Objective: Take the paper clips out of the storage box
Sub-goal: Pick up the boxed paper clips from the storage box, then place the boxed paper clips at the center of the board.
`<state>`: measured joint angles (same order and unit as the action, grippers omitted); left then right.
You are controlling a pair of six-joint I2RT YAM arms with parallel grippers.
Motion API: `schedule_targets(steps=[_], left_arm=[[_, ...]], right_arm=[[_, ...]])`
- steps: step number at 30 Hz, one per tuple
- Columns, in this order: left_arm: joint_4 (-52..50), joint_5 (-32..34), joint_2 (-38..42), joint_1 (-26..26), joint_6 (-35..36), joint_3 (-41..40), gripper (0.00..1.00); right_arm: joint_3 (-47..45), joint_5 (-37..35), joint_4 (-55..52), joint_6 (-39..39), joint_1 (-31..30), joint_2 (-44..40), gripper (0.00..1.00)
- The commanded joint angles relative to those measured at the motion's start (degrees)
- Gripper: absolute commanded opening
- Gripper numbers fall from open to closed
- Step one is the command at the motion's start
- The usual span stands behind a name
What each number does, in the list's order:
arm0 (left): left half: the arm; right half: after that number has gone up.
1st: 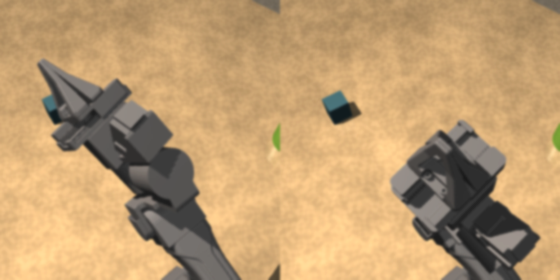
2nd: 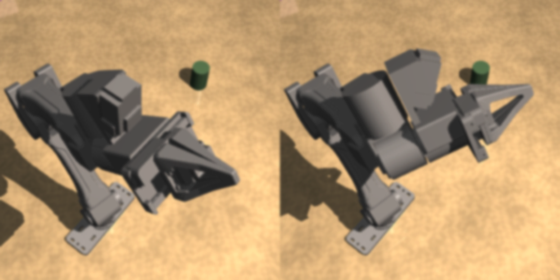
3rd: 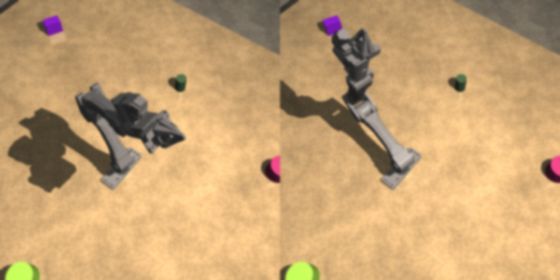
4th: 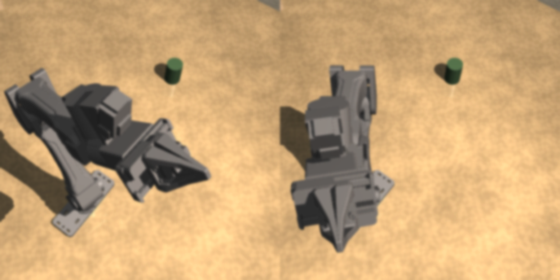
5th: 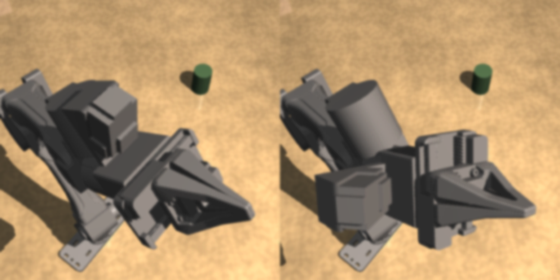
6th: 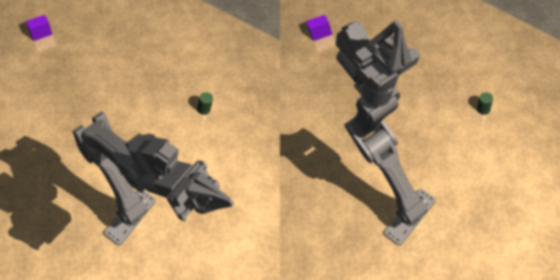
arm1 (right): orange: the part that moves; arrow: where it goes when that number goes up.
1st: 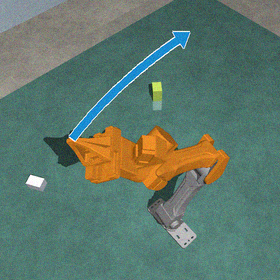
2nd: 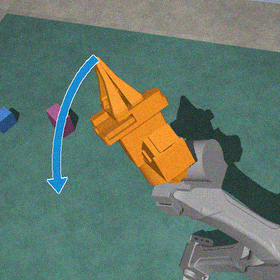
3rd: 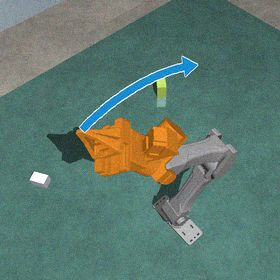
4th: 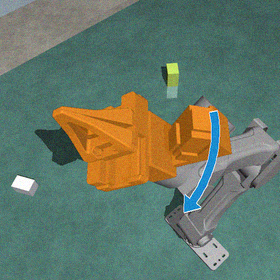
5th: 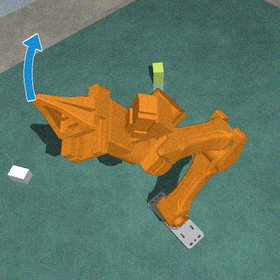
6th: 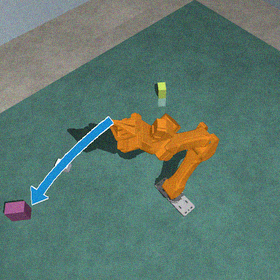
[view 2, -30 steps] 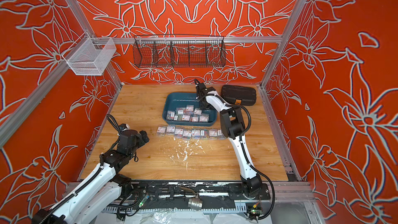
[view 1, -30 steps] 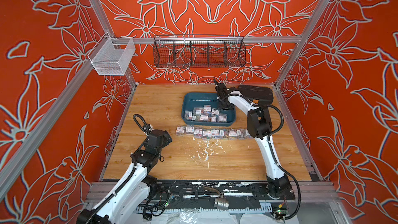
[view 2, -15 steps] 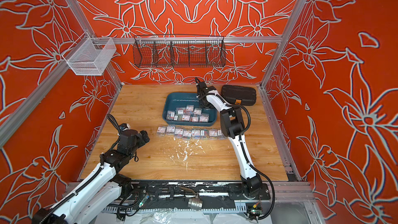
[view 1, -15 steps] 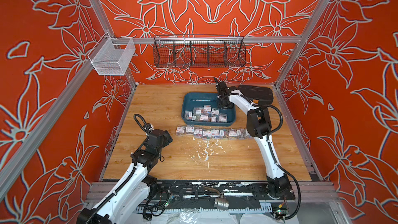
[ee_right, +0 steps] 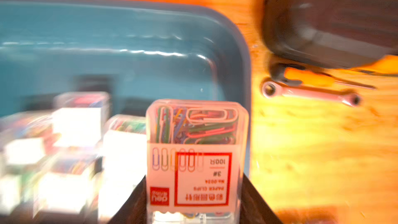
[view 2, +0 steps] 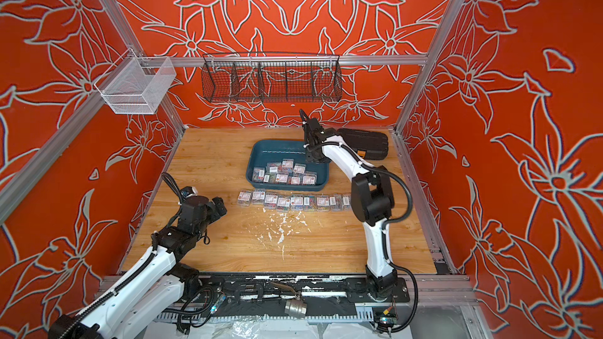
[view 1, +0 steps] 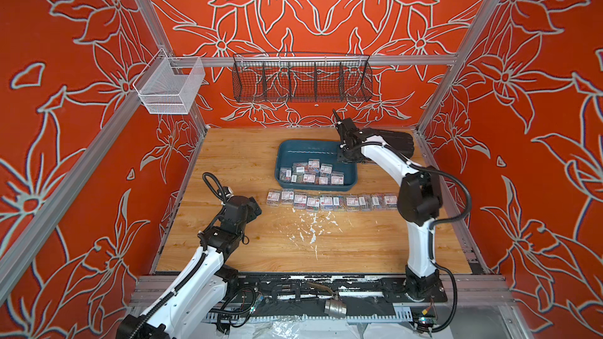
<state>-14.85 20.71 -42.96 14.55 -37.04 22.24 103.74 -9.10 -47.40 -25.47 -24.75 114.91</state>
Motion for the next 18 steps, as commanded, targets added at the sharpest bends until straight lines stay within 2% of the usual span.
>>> schedule_targets(steps=[1,12,18], left_arm=[[0.4,0.4,0.0,-0.4,-0.1,-0.5,0.94],[0.8,0.3,-0.2,-0.4,-0.1,-0.6,0.94],[0.9,0.4,0.0,-0.4,-0.3,-0.8,0.94]], right_arm=[[-8.1,-0.6,4.3,-0.9,-1.6,-7.7,0.44],[-43.4,-0.7,14.1,-10.1,-7.5,-37.7,0.44],[-56.0,1.0,17.2,-14.5,-10.9,-46.2,0.44]])
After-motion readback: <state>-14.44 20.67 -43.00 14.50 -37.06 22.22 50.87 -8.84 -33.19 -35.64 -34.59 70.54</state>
